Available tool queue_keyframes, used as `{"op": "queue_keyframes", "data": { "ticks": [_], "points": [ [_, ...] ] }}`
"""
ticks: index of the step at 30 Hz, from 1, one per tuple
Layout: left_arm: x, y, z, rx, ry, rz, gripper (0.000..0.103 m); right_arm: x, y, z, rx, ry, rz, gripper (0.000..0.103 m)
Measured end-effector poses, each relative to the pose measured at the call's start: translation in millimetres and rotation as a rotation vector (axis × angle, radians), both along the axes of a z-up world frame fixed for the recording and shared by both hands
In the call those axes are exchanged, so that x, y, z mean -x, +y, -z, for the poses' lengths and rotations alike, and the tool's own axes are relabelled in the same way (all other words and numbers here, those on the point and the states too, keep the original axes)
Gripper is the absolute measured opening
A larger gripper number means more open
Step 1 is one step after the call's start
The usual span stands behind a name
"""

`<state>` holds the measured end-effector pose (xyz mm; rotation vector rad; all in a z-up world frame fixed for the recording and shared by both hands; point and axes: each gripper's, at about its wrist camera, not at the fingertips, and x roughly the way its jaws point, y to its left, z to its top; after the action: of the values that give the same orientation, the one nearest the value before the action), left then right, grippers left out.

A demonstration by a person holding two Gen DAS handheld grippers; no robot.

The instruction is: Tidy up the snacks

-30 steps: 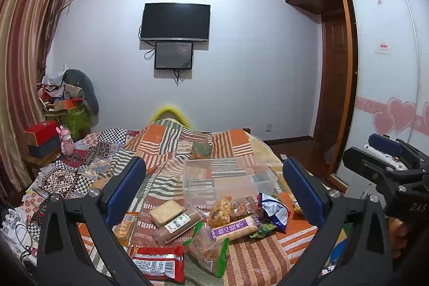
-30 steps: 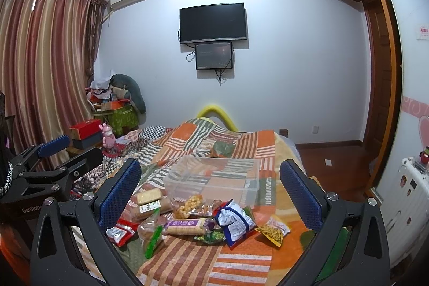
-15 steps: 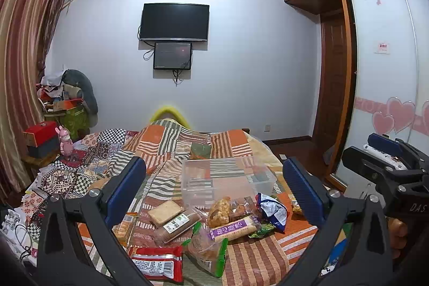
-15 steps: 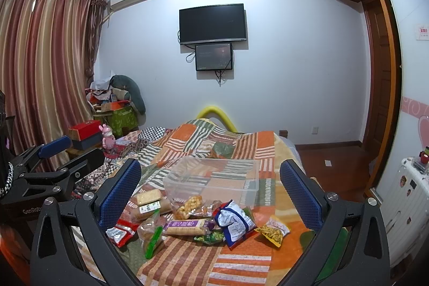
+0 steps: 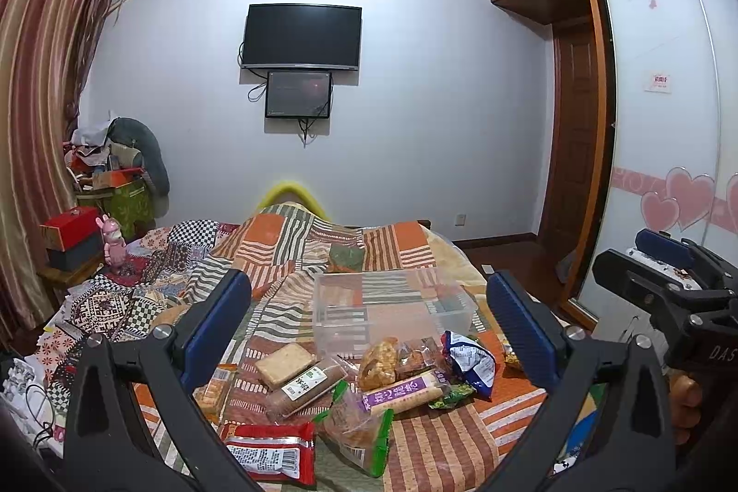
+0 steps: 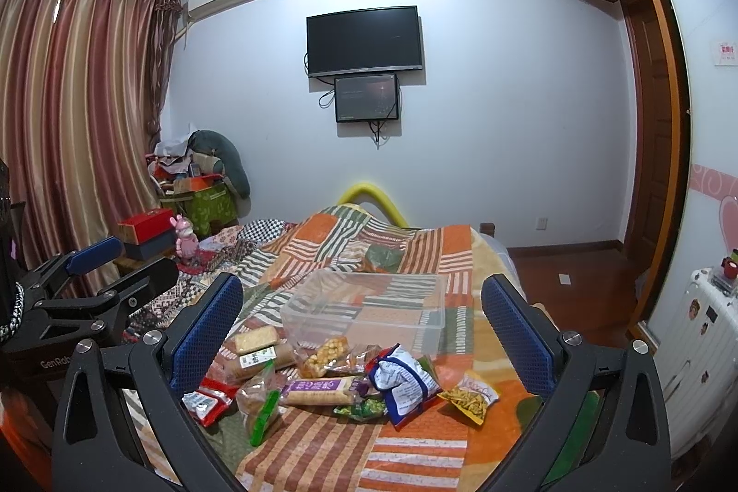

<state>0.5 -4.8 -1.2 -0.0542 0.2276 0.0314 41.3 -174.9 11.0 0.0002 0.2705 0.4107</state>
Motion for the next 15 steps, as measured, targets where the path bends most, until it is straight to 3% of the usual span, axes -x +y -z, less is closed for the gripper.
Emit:
{"op": "queue_keyframes", "data": {
  "ticks": [11, 15],
  "points": [
    [-1.3, 0.9, 3.6, -0.006, -0.001, 0.006, 0.103, -7.3, -2.4, 6.8, -0.011, 0.032, -0.01, 0.103],
    [-4.9, 3.7, 6.9, 0.001, 0.018, 0.007, 0.094, -7.8, -0.4, 12.9, 0.02, 0.023, 0.002, 0.098]
  ]
}}
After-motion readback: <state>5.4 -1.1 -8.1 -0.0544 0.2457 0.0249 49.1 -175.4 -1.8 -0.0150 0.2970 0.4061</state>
